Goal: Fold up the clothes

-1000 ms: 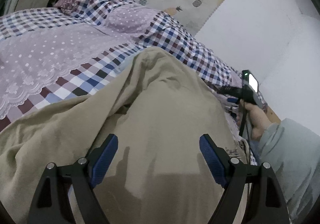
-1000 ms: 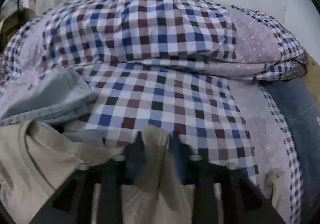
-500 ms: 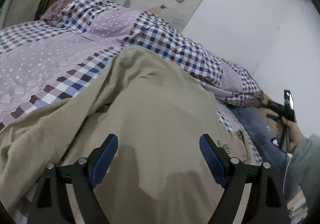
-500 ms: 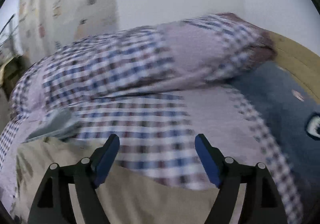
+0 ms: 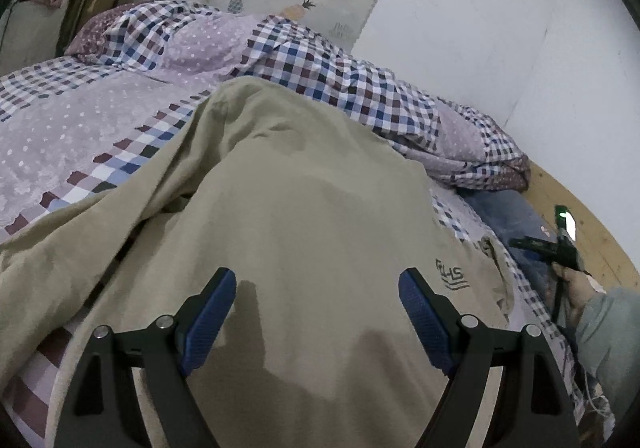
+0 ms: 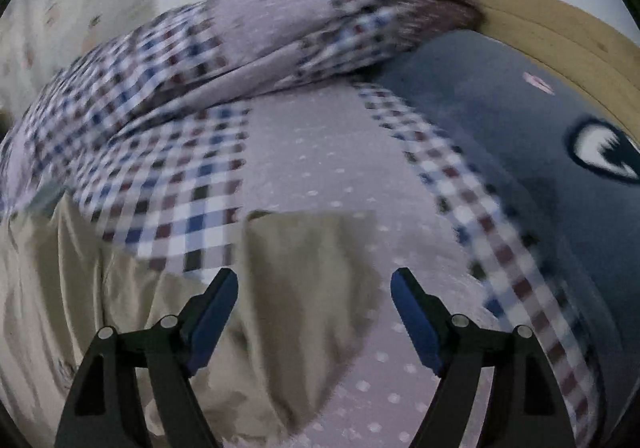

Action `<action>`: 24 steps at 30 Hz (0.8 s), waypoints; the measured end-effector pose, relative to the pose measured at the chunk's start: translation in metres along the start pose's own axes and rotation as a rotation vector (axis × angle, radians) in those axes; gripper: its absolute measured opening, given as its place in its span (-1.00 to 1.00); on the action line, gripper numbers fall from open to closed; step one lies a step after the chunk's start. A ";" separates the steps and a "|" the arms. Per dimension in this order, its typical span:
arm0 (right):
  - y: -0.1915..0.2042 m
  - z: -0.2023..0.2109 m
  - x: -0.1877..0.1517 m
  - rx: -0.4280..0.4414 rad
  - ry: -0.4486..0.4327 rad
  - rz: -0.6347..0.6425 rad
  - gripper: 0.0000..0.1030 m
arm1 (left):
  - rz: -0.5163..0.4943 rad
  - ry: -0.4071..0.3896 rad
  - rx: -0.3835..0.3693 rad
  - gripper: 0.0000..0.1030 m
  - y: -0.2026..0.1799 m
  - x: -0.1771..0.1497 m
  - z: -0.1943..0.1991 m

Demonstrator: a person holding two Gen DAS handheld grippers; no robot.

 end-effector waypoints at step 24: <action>-0.085 0.063 0.062 -0.442 -0.240 -0.115 -0.99 | 0.047 0.021 -0.039 0.68 0.009 -0.002 -0.005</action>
Point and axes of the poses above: each gripper's, at about its wrist camera, not at the fingertips, and z roughly against the way its jaws point, y to its left, x to its top, the point moved 1 cm from there along -z, roughly the way its jaws point, and after that the axes turned 5 degrees about -z, right-handed, at the moved point
